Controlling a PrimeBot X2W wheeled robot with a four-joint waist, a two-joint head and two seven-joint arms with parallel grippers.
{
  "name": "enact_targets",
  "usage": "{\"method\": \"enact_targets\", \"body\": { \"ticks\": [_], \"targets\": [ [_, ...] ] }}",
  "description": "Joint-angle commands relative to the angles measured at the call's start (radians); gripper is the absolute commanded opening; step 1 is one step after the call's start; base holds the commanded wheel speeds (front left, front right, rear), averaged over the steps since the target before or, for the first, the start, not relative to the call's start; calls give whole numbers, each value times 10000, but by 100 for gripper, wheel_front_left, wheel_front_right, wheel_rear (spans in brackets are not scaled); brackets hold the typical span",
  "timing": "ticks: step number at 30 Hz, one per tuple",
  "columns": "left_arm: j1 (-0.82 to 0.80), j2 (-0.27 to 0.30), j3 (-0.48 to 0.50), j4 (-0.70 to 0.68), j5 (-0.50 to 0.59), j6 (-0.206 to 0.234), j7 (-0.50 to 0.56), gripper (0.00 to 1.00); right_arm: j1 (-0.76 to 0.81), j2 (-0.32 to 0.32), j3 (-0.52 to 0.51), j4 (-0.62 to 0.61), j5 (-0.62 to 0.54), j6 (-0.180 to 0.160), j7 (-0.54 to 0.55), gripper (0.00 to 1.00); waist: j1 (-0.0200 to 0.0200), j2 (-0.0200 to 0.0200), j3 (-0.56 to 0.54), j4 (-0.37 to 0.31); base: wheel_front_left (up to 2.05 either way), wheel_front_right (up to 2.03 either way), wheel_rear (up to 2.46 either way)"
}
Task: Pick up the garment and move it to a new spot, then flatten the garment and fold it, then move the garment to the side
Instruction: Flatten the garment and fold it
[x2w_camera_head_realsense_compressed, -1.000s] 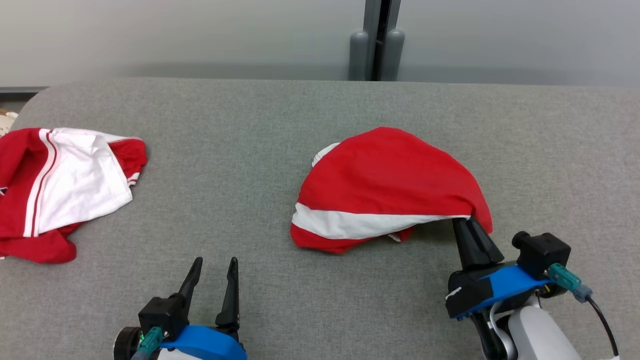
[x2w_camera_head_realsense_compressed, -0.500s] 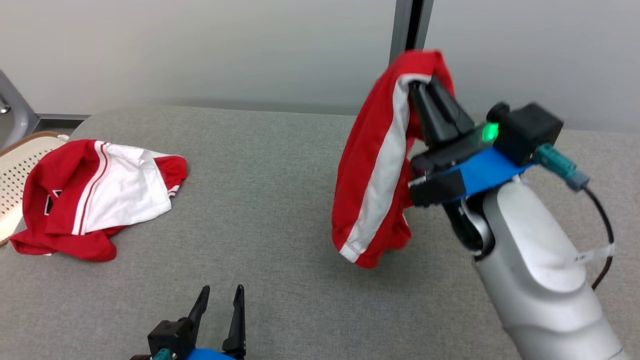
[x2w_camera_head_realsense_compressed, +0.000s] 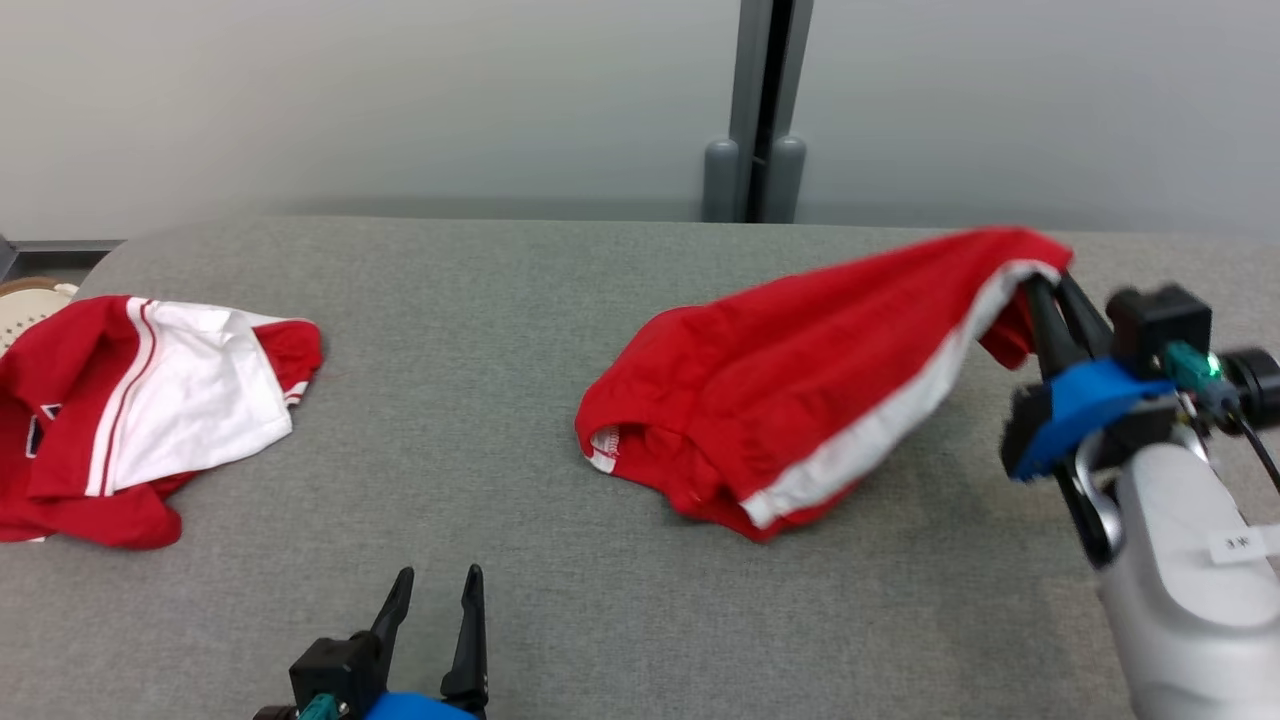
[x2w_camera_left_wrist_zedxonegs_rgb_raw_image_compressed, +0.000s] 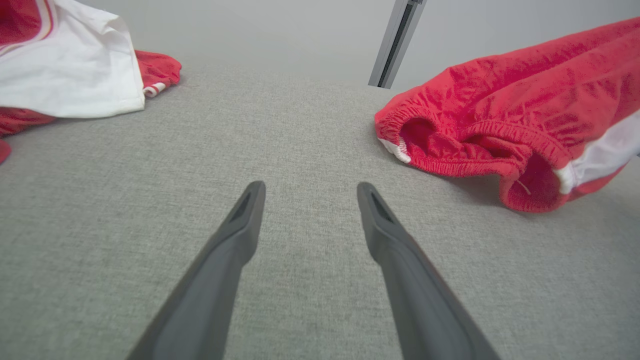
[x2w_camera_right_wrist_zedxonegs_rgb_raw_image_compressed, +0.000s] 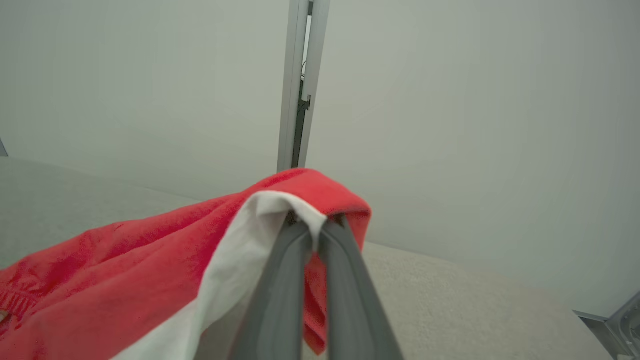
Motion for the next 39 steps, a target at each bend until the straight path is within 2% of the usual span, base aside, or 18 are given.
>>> {"method": "enact_targets", "body": {
  "ticks": [1, 2, 5, 9, 13, 20, 27, 39],
  "targets": [
    [-260, -9, -70, -76, 44, -39, -27, 100, 488, -366, -322, 437, -550, 1, 174, 15, 0, 0, 41, -152, 0, 0, 0],
    [-312, -9, -101, -75, 70, -58, -27, 100, 787, -492, -559, 753, -825, 1, 263, 99, 0, 0, 86, -253, 0, 0, 0],
    [-521, -8, -278, -141, 145, -92, -27, 100, 1443, -803, -1371, 1339, -1646, 1, 179, 100, 0, 0, 225, -532, 0, 0, 0],
    [-758, -9, -474, -268, 182, -143, -27, 100, 2004, -421, -2036, 1516, -2070, 1, -130, 100, 0, 0, 374, -896, 0, 0, 0],
    [-1008, -8, -864, -382, 150, -251, -27, 100, 2298, 23, -2185, 1111, -2071, -1, -285, 100, 0, 0, 528, -1176, 0, 0, 0],
    [-1659, -5, -2273, -410, -226, -410, -27, 100, 2977, 515, -1772, -580, -1420, -1, -281, 100, 0, 0, 1091, -1575, 0, 0, 0],
    [-2604, 6, -3986, 67, -796, -439, -27, 100, 3124, 600, -1125, -1133, -847, -1, -284, 100, 0, 0, 1817, -2048, 0, 0, 0],
    [-3507, 28, -4818, 1042, -1345, -444, -27, 100, 3093, 602, -592, -1424, -12, -1, -285, 100, 0, 0, 2407, -2585, 0, 0, 0]
  ]
}}
